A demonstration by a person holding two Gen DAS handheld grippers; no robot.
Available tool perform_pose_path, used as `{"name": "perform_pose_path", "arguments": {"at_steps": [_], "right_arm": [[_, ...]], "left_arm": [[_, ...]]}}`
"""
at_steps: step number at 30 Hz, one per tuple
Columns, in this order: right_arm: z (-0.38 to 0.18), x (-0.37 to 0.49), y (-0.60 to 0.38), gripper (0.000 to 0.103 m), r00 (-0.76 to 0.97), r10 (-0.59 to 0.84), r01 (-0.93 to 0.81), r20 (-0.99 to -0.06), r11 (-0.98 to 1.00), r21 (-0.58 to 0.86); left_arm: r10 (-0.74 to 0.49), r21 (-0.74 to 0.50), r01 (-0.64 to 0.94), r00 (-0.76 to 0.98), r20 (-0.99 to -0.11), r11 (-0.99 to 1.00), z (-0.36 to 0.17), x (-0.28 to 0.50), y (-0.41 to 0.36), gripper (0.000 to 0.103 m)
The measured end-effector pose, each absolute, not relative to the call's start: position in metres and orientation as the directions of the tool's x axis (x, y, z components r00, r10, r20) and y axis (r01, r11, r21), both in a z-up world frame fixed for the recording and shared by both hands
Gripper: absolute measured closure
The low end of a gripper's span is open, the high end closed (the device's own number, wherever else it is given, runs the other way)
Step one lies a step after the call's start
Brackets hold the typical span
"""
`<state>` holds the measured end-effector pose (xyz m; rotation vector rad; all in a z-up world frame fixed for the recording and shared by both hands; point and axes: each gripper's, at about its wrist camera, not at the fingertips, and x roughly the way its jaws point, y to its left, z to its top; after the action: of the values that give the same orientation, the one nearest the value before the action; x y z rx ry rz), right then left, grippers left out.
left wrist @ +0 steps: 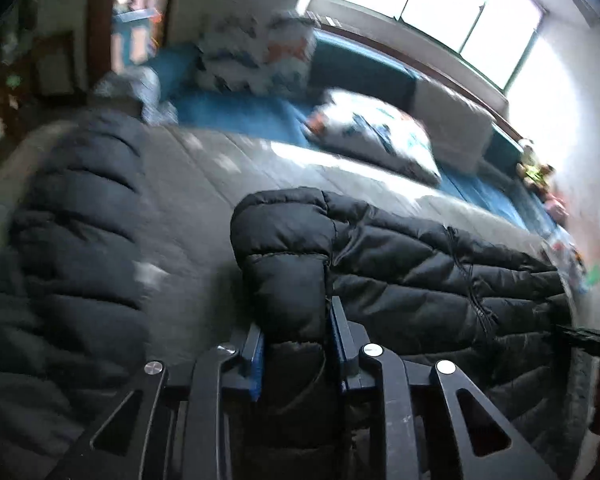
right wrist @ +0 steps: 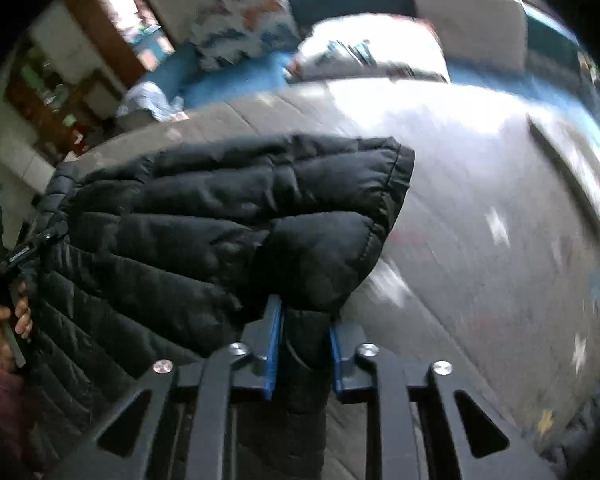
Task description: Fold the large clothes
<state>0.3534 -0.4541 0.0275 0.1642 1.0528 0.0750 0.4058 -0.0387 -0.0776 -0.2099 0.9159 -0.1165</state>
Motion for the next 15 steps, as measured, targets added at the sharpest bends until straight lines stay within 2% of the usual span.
{"name": "perform_pose_path", "arguments": {"at_steps": [3,4,5,9,12,15], "right_arm": [[0.021,0.375,-0.438,0.081,0.506,0.085,-0.003,-0.858,0.995,0.097],[0.01,0.384,-0.434,0.078,0.473,0.046,-0.003,-0.88,0.999,0.051],[0.003,0.389,-0.43,0.066,0.452,0.017,0.0,-0.892,1.0,0.019],[0.018,0.376,-0.436,0.065,0.445,-0.001,0.003,-0.896,1.0,0.0],[0.038,0.342,-0.439,0.064,0.419,-0.011,-0.018,-0.908,1.0,-0.021],[0.05,0.302,-0.419,0.063,0.4,-0.031,-0.057,-0.916,0.997,-0.059]], "left_arm": [[-0.11,-0.149,-0.014,0.608,-0.786,0.989,-0.083,0.412,-0.031,0.075],[-0.121,-0.161,-0.018,0.584,-0.803,0.987,-0.091,0.417,-0.028,0.074],[-0.128,-0.169,-0.021,0.565,-0.815,0.985,-0.095,0.42,-0.025,0.069],[-0.133,-0.171,-0.021,0.54,-0.831,0.985,-0.085,0.422,-0.018,0.053],[-0.178,-0.196,0.021,0.521,-0.835,0.98,-0.065,0.415,-0.012,0.049],[-0.17,-0.148,0.084,0.553,-0.816,0.985,-0.032,0.378,-0.013,0.047]]}}
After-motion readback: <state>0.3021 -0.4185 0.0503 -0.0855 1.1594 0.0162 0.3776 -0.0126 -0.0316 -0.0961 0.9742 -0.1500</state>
